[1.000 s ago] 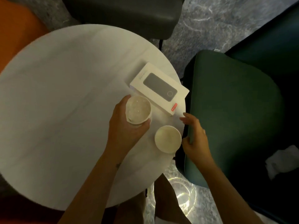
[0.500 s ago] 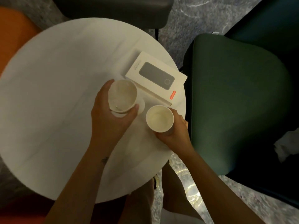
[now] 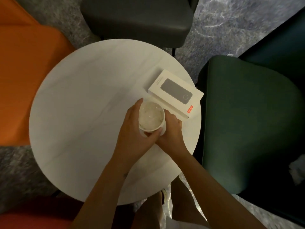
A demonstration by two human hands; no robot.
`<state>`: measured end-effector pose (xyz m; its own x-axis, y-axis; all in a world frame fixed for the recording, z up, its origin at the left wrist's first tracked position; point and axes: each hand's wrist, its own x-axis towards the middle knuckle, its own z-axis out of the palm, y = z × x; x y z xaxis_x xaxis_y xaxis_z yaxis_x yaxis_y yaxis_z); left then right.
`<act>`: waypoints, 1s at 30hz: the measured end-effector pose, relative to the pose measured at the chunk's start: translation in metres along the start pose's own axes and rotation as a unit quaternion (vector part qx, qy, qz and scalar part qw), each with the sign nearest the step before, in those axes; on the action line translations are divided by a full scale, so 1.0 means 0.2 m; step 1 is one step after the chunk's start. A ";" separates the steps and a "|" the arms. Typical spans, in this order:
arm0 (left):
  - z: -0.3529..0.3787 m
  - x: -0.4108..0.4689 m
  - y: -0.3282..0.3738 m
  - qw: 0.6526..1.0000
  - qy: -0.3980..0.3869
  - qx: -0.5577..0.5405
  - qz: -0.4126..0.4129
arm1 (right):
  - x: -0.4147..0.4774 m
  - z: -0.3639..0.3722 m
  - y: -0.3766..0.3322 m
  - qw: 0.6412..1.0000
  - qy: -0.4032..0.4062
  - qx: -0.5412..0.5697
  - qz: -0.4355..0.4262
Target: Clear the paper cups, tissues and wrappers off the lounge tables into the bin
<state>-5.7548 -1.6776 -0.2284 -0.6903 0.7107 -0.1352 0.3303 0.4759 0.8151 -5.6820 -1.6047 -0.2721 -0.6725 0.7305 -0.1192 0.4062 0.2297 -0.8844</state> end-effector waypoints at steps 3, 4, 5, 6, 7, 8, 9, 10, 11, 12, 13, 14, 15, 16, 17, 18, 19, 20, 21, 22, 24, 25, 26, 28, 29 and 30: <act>0.02 -0.02 -0.02 1.000 0.008 -0.020 -0.002 | -0.03 0.02 0.03 1.000 -0.019 0.010 0.002; 0.03 -0.02 -0.05 1.000 0.004 -0.025 -0.004 | -0.03 0.03 0.04 0.998 -0.039 0.034 0.027; 0.03 -0.02 -0.07 1.000 0.004 -0.021 -0.005 | -0.03 0.03 0.05 0.996 -0.061 0.040 0.046; 0.05 -0.01 -0.11 1.000 0.013 -0.014 -0.005 | -0.03 0.04 0.05 0.996 -0.071 0.033 0.048; 0.06 -0.01 -0.15 1.000 0.024 -0.009 -0.013 | -0.02 0.04 0.06 0.997 -0.070 0.002 0.040; 0.08 0.00 -0.19 0.999 0.032 -0.008 -0.024 | -0.02 0.05 0.09 0.997 -0.064 -0.021 0.031; 0.09 0.00 -0.21 0.999 0.035 -0.005 -0.034 | -0.02 0.05 0.09 0.997 -0.054 -0.037 0.031; 0.11 -0.01 -0.25 0.999 0.038 0.004 -0.036 | -0.03 0.04 0.11 0.997 -0.047 -0.048 0.033; 0.12 -0.02 -0.27 0.998 0.039 0.018 -0.037 | -0.04 0.03 0.13 0.997 -0.045 -0.056 0.031; 0.13 -0.03 -0.29 0.998 0.038 0.027 -0.037 | -0.04 0.02 0.15 0.996 -0.048 -0.065 0.026; 0.13 -0.04 -0.30 0.998 0.034 0.031 -0.035 | -0.05 0.01 0.17 0.995 -0.051 -0.077 0.020; 0.13 -0.04 -0.29 0.998 0.030 0.036 -0.033 | -0.06 -0.01 0.18 0.995 -0.057 -0.084 0.019; 0.13 -0.05 -0.27 0.998 0.027 0.049 -0.031 | -0.06 -0.02 0.19 0.995 -0.054 -0.082 0.017; 0.12 -0.05 -0.25 0.997 0.030 0.072 -0.029 | -0.07 -0.04 0.19 0.996 -0.046 -0.073 0.017; 0.12 -0.06 -0.23 0.994 0.040 0.100 -0.024 | -0.07 -0.07 0.18 0.998 -0.035 -0.057 0.016; 0.11 -0.06 -0.19 0.990 0.057 0.125 -0.013 | -0.07 -0.10 0.17 0.999 -0.019 -0.039 0.012; 0.10 -0.06 -0.15 0.987 0.081 0.139 0.006 | -0.08 -0.14 0.16 1.000 0.002 -0.021 0.003; 0.10 -0.05 -0.09 0.983 0.104 0.146 0.034 | -0.08 -0.19 0.15 1.000 0.027 -0.005 -0.008; 0.11 -0.04 -0.04 0.979 0.120 0.151 0.071 | -0.08 -0.24 0.15 0.998 0.052 0.005 -0.019; 0.14 -0.02 0.02 0.973 0.127 0.158 0.112 | -0.09 -0.31 0.15 0.997 0.074 0.010 -0.028; 0.24 0.01 0.16 0.967 0.116 0.156 0.166 | -0.09 -0.46 0.17 0.993 0.113 0.010 -0.033; 0.31 0.02 0.24 0.969 0.104 0.143 0.175 | -0.10 -0.54 0.20 0.991 0.133 0.008 -0.029; 0.38 0.03 0.32 0.971 0.088 0.128 0.181 | -0.11 -0.63 0.23 0.988 0.153 0.004 -0.023; 0.55 0.03 0.46 0.973 0.047 0.097 0.202 | -0.14 -0.81 0.32 0.981 0.191 -0.002 -0.008; 0.64 0.03 0.52 0.973 0.023 0.085 0.214 | -0.15 -0.91 0.37 0.978 0.208 -0.006 0.001; 0.73 0.02 0.58 0.971 0.001 0.078 0.224 | -0.17 -1.01 0.43 0.975 0.222 -0.011 0.011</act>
<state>-5.6256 -1.5441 -0.2170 -0.4562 0.8634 0.2156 0.6912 0.1912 0.6969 -5.4995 -1.4797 -0.2531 -0.3314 0.9406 0.0740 0.4345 0.2217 -0.8729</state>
